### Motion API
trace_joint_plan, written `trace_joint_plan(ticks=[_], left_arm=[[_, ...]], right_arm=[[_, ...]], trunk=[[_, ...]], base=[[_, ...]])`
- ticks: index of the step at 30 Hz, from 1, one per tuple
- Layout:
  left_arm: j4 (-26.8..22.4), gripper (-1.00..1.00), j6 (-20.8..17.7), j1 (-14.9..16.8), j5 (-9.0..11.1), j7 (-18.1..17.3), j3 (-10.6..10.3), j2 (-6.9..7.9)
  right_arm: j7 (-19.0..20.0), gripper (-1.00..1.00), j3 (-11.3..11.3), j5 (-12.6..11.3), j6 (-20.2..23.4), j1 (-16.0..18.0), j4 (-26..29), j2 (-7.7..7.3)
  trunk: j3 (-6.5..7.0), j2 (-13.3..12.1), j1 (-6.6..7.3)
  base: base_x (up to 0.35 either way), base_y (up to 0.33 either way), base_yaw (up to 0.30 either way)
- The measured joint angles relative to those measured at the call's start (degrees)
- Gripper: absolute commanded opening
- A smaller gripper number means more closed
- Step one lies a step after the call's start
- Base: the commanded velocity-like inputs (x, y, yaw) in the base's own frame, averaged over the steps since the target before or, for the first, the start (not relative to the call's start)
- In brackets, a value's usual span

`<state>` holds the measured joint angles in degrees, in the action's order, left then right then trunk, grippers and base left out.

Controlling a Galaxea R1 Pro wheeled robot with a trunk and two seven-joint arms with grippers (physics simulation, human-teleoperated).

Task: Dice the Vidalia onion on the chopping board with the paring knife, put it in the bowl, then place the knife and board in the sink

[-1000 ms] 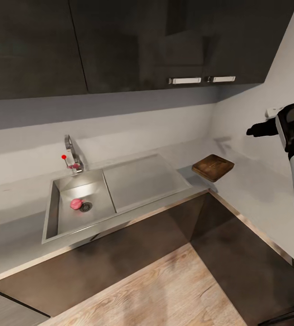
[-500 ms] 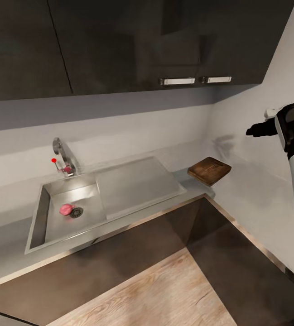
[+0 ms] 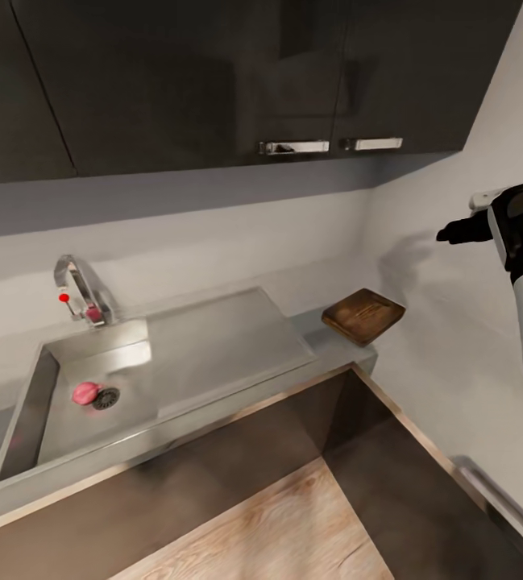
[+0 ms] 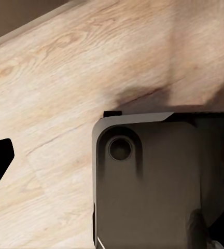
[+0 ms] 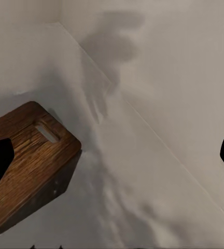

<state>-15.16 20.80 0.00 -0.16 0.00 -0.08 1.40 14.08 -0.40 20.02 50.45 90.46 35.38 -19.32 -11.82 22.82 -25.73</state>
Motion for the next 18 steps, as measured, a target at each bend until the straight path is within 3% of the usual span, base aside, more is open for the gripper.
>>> trace_joint_plan(ticks=[8, 18], left_arm=[[0.0, 1.00, 0.0, 0.0, 0.0, 0.0, 0.0, 0.00], [0.0, 1.00, 0.0, 0.0, 0.0, 0.0, 0.0, 0.00]], right_arm=[[0.1, 1.00, 0.0, -0.1, 0.0, 0.0, -0.6, 0.02], [0.1, 1.00, -0.1, -0.1, 0.0, 0.0, -0.7, 0.09]], trunk=[[0.00, 0.0, 0.00], [0.00, 0.0, 0.00]], base=[[0.209, -0.034, 0.000], [0.203, -0.178, 0.000]])
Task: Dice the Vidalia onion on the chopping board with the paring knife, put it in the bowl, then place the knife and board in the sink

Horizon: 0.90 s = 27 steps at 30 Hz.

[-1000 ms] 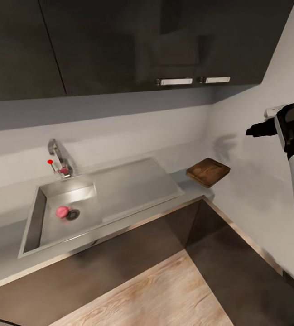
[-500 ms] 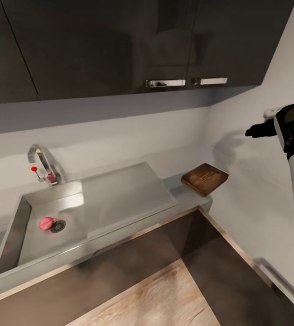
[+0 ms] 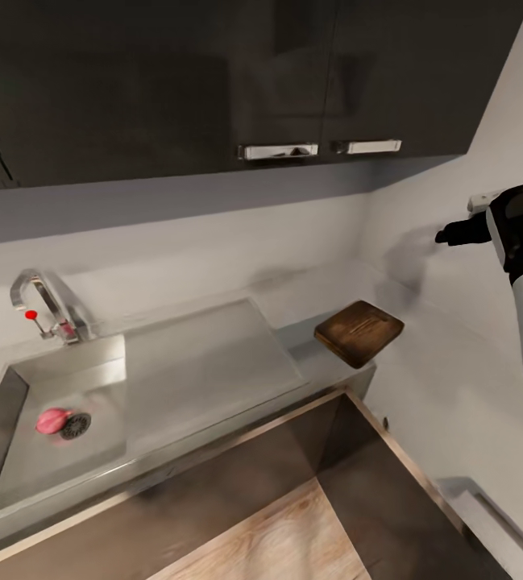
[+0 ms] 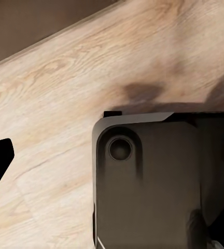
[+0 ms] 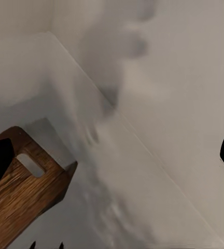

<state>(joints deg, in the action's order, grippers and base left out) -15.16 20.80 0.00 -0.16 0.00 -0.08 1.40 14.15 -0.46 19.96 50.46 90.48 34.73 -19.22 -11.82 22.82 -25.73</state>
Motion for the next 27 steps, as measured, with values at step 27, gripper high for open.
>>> trace_joint_plan(ticks=[27], left_arm=[[4.4, 1.00, 18.4, -6.7, 0.2, 0.3, -0.2, -1.42]], right_arm=[[0.1, 1.00, 0.0, 0.0, 0.0, 0.0, -0.1, 0.08]], trunk=[[0.00, 0.0, -0.02]], base=[[0.020, -0.045, 0.000]])
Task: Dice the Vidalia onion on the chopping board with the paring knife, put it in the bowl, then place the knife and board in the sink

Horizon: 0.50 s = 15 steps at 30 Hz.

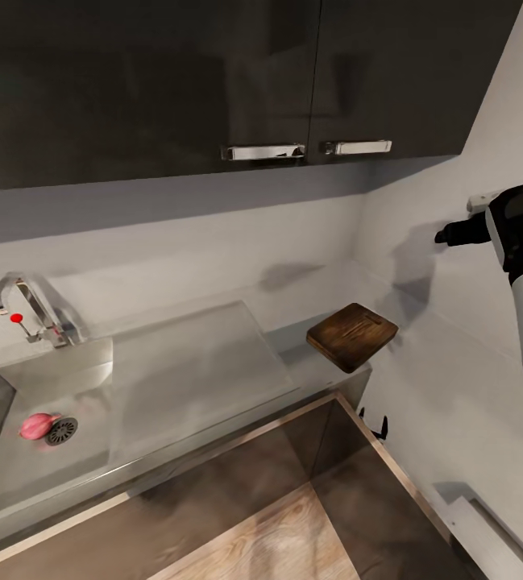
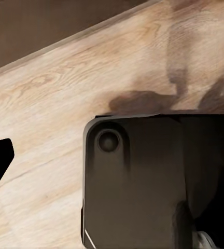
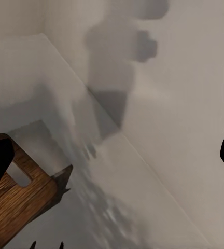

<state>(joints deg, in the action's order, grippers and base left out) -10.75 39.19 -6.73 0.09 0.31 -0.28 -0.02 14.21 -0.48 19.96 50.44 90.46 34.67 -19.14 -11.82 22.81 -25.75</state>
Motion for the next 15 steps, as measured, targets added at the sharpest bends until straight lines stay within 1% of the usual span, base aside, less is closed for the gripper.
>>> trace_joint_plan(ticks=[2, 4, 5, 6, 7, 8, 9, 10, 11, 13, 14, 15], left_arm=[[-0.7, 1.00, 0.7, -0.8, -0.1, 0.0, 0.0, -0.07], [-2.6, 1.00, 3.7, -2.9, -0.1, 0.0, 0.0, -0.18], [-4.9, 1.00, 7.0, -5.7, -0.2, 0.1, 0.0, -0.33], [-5.9, 1.00, 8.0, -6.9, -0.2, 0.1, 0.0, -0.41], [-11.5, 1.00, 10.6, -11.6, -0.3, 1.1, 0.0, -1.15], [-13.6, 1.00, 11.1, -13.7, -0.2, 1.9, 0.0, -1.33], [-14.5, 1.00, 11.3, -14.3, -0.2, 2.5, 0.1, -1.40], [-16.2, 1.00, 11.0, -15.9, 0.0, 4.3, 0.1, -1.55], [-16.1, 1.00, 10.2, -16.2, 0.0, 4.7, 0.2, -1.58], [-15.6, 1.00, 7.3, -16.5, 0.0, 5.0, 0.3, -1.61], [-15.5, 1.00, 5.0, -16.6, 0.0, 5.1, 0.4, -1.61], [-15.4, 1.00, 3.8, -16.6, 0.0, 5.1, 0.4, -1.62]], right_arm=[[0.0, 1.00, 0.0, 0.0, 0.0, 0.0, 0.0, 0.00], [0.0, 1.00, 0.0, 0.0, 0.0, 0.0, 0.0, 0.00], [0.0, 1.00, 0.0, 0.0, 0.0, 0.0, 0.0, 0.00], [0.0, 1.00, 0.0, 0.0, 0.0, 0.0, 0.0, 0.00], [0.0, 1.00, 0.0, 0.0, 0.0, 0.0, 0.0, 0.00], [0.0, 1.00, 0.0, 0.0, 0.0, 0.0, 0.0, 0.00], [0.0, 1.00, 0.0, 0.0, 0.0, 0.0, 0.0, 0.00], [0.0, 1.00, 0.0, 0.0, 0.0, 0.0, 0.0, 0.00], [0.0, 1.00, 0.0, 0.0, 0.0, 0.0, 0.0, 0.00], [0.0, 1.00, 0.0, 0.0, 0.0, 0.0, 0.0, 0.00], [0.0, 1.00, 0.0, 0.0, 0.0, -0.1, 0.0, 0.00], [0.0, 1.00, 0.0, 0.0, 0.0, -0.1, 0.0, 0.00]], trunk=[[0.00, 0.0, 0.00], [0.00, 0.0, 0.00], [-0.01, 0.0, 0.01], [0.00, 0.0, 0.00], [0.00, 0.0, 0.00], [0.00, 0.0, 0.01], [0.00, 0.0, 0.00], [0.00, 0.0, 0.01], [0.00, 0.0, 0.00], [0.00, 0.0, 0.00], [0.00, 0.0, 0.00], [0.01, 0.0, 0.00]], base=[[0.000, 0.000, 0.000], [0.000, 0.000, 0.000], [0.000, 0.000, 0.000], [0.000, 0.000, 0.000], [0.000, 0.000, 0.000], [0.000, 0.000, 0.000], [0.000, 0.000, 0.000], [0.000, 0.000, 0.000], [0.000, 0.000, 0.000], [0.000, 0.000, 0.000], [0.000, 0.000, 0.000], [0.000, 0.000, 0.000]])
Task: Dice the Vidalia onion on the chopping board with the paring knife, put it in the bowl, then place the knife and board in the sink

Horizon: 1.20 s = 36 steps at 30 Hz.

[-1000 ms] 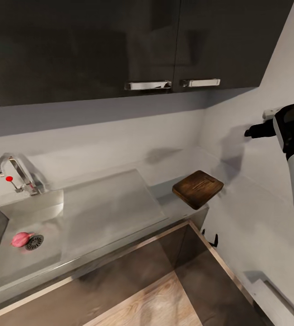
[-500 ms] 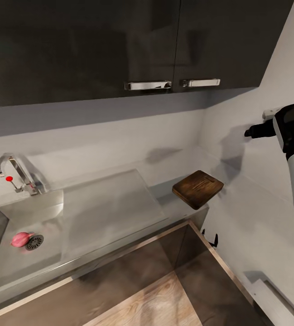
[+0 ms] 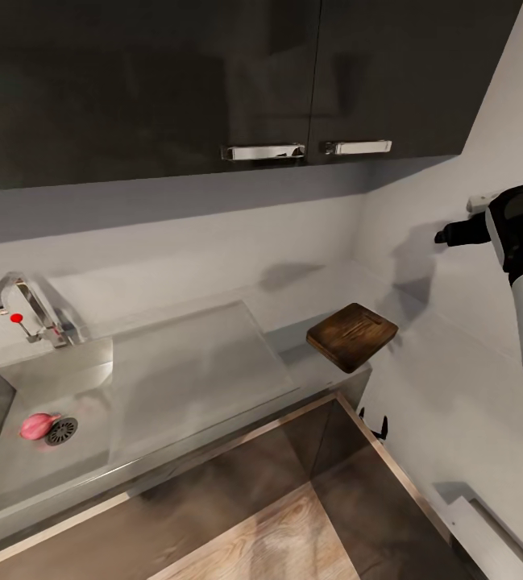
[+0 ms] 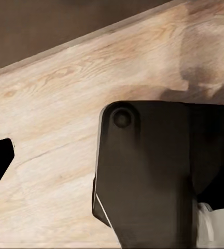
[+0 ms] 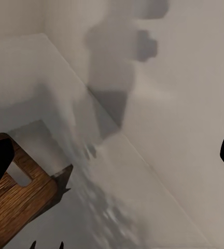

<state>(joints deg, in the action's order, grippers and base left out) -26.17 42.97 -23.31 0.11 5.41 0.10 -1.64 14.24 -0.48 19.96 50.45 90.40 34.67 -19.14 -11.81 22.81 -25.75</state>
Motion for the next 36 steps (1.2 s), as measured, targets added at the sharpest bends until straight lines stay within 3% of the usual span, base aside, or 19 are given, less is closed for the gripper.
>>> trace_joint_plan(ticks=[4, 7, 16, 26, 36], left_arm=[[0.0, 1.00, -7.5, -0.1, 0.1, 0.1, 0.1, -0.05], [0.2, 1.00, -9.3, -0.1, 0.1, 0.1, 0.1, -0.09], [0.3, 1.00, -9.9, -0.1, 0.1, 0.1, 0.0, -0.10], [0.3, 1.00, -9.9, -0.1, 0.1, 0.0, 0.1, -0.10], [0.3, 1.00, -9.9, -0.1, 0.1, 0.0, 0.1, -0.10]], right_arm=[[0.0, 1.00, 0.0, 0.0, 0.0, 0.0, 0.0, 0.00], [0.0, 1.00, 0.0, 0.0, 0.0, 0.0, -0.1, 0.00], [0.0, 1.00, 0.0, -0.1, 0.1, 0.0, -0.3, 0.00], [0.1, 1.00, -0.2, -0.1, 0.3, -0.2, -0.6, 0.07], [0.3, 1.00, -2.4, 0.0, 0.1, -0.2, -6.6, 0.60]], trunk=[[0.00, 0.0, 0.00], [0.00, 0.0, 0.00], [0.00, 0.0, 0.01], [0.00, 0.0, 0.03], [0.00, 0.0, 0.00]], base=[[0.000, 0.000, 0.000], [0.000, 0.000, 0.000], [0.036, 0.000, 0.000], [0.243, 0.000, 0.000], [0.125, 0.000, 0.000]])
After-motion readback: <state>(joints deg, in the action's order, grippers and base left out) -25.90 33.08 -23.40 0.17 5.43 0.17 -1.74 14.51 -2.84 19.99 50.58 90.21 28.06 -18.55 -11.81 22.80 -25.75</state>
